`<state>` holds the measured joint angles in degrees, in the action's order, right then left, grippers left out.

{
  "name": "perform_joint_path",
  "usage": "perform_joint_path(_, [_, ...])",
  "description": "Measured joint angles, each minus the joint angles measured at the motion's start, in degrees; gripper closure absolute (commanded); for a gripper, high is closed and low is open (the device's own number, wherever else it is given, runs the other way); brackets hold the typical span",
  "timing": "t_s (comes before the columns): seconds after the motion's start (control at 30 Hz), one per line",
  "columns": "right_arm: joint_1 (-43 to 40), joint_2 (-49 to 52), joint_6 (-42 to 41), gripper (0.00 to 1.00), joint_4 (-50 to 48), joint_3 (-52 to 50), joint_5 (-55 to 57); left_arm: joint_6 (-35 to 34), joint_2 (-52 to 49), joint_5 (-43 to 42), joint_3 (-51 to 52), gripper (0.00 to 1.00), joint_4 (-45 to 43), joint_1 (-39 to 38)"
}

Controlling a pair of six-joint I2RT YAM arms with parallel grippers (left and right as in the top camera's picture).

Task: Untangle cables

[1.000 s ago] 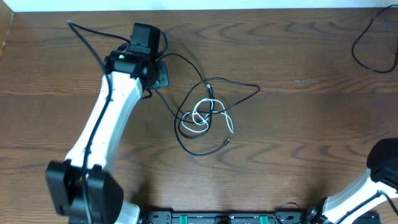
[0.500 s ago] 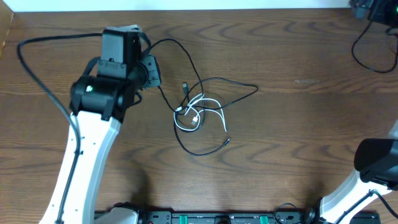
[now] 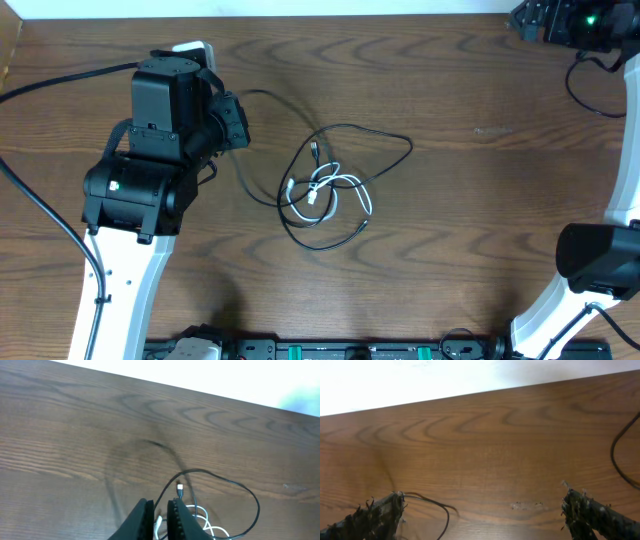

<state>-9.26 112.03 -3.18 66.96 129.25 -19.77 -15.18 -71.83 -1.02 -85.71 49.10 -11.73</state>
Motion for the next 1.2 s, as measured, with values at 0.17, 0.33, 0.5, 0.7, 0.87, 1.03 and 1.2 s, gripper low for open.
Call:
perform_joint_path(0.17, [0.5,0.0,0.0,0.01,1.8,0.0,0.0,0.0,0.0,-0.2,0.0,0.83,2.1,0.0])
perform_joint_path(0.33, [1.6,0.0,0.0,0.01,3.3,0.0,0.0,-0.8,-0.1,-0.3,0.0,0.83,5.8,0.0])
perform_joint_path(0.5, [2.4,0.0,0.0,0.01,4.0,-0.1,0.0,-1.5,-1.7,-3.4,0.0,0.83,8.9,0.0])
perform_joint_path(0.7, [2.8,0.0,0.0,0.01,4.2,-1.3,0.0,-1.2,-9.2,-9.1,0.0,0.60,9.6,-0.2])
perform_joint_path(0.87, [2.8,0.0,0.0,0.01,4.5,-1.6,0.0,5.7,-16.5,-12.9,0.0,0.48,10.0,-2.1])
perform_joint_path(1.03, [2.8,0.0,0.0,0.01,5.1,-1.6,0.0,15.7,-23.9,-16.7,0.0,0.42,12.2,-3.6])
perform_joint_path(1.2, [2.8,0.0,0.0,0.01,6.1,-1.8,0.0,27.7,-30.7,-26.5,0.0,0.41,13.5,-3.6])
